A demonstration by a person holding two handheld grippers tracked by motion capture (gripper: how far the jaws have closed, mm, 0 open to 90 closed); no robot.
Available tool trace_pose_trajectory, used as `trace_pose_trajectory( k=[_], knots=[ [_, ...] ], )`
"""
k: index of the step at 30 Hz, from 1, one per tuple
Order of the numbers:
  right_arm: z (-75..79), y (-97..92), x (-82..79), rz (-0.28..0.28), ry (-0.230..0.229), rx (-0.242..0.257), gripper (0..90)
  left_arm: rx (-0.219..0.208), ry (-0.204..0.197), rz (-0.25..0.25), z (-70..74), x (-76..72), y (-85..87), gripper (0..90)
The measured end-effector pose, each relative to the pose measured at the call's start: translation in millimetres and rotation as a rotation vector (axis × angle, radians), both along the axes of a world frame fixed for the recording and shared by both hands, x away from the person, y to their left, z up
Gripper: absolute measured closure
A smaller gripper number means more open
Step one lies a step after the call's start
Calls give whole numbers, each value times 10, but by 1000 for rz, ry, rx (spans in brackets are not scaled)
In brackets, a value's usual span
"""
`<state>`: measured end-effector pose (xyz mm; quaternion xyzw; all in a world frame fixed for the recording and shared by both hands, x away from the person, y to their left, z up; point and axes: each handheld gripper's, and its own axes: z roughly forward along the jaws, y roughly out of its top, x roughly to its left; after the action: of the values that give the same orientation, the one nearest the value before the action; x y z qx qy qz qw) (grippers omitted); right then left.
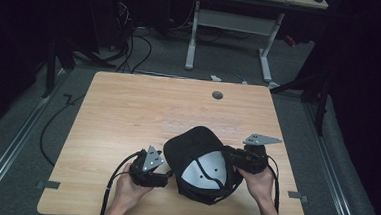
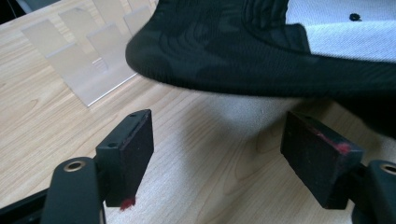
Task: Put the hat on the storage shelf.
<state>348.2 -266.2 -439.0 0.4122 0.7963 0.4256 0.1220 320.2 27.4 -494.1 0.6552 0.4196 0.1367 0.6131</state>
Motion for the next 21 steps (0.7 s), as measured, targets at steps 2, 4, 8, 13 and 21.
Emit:
trace_pose_trajectory(
  k=[2, 4, 8, 13, 21],
  knots=[
    [-11, 1, 2, 3, 1, -7, 784, -1, -9, -4, 13, -16, -10, 255],
    [-28, 6, 1, 4, 11, -16, 784, 9, -23, -8, 27, -32, -15, 253],
    [-48, 9, 6, 7, 26, -25, 784, 25, -51, -6, 47, -57, -31, 252],
    [-43, 16, 11, 10, 44, -35, 784, 34, -76, -19, 63, -85, -43, 248],
    [-31, 48, 39, 14, 65, -53, 784, 85, -123, -34, 84, -124, -83, 247]
  ],
)
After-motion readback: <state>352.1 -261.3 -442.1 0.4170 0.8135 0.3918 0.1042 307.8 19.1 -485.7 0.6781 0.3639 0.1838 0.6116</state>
